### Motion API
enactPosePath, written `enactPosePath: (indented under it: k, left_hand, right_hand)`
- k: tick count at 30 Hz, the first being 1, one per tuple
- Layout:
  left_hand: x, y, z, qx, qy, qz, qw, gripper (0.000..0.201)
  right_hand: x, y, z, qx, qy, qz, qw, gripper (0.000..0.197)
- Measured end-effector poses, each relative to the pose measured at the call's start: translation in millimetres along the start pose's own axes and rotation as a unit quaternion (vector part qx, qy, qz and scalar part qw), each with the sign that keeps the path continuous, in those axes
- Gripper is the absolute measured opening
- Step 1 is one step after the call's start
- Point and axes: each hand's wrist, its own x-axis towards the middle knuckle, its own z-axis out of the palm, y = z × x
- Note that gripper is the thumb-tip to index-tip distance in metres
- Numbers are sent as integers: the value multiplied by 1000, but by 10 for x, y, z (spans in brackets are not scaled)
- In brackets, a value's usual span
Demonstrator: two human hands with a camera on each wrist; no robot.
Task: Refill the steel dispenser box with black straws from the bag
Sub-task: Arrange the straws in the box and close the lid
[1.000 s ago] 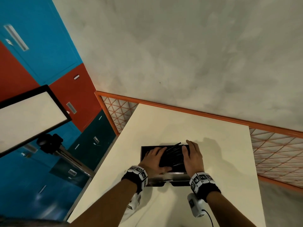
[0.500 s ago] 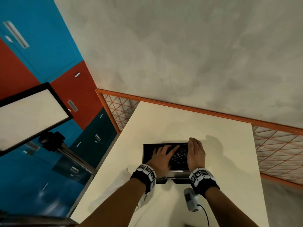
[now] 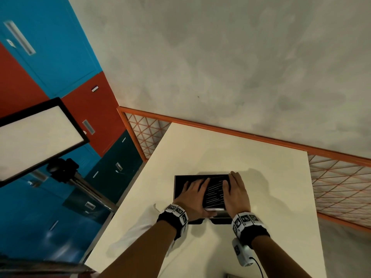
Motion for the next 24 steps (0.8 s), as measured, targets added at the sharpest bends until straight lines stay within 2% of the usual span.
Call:
enactPosePath:
  k: [2, 4, 6, 8, 10, 14, 24]
  left_hand:
    - [-26, 17, 6, 10, 11, 2, 1000, 121]
    - [-64, 36, 23, 21, 23, 8, 999, 119]
    - [-109, 54, 53, 20, 37, 9, 999, 113]
    - [-161, 71, 83, 16, 56, 18, 998, 103]
    - [-212, 91, 103, 19, 69, 23, 997, 93]
    - [-287, 163, 123, 37, 65, 11, 997, 82]
    - [-396, 216, 212, 38, 70, 6, 997, 78]
  right_hand:
    - [-40, 28, -74, -12, -2, -14, 1000, 45]
    - [-91, 16, -159, -72, 20, -74, 995, 43]
    - [-168, -58, -215, -138, 26, -169, 976, 44]
    - [-263, -163, -230, -181, 2, -253, 950, 42]
    - [-331, -214, -201, -232, -30, -293, 927, 40]
    - [-336, -119, -159, -290, -69, -260, 919, 45]
    - [-503, -97, -170, -273, -89, -246, 926, 39]
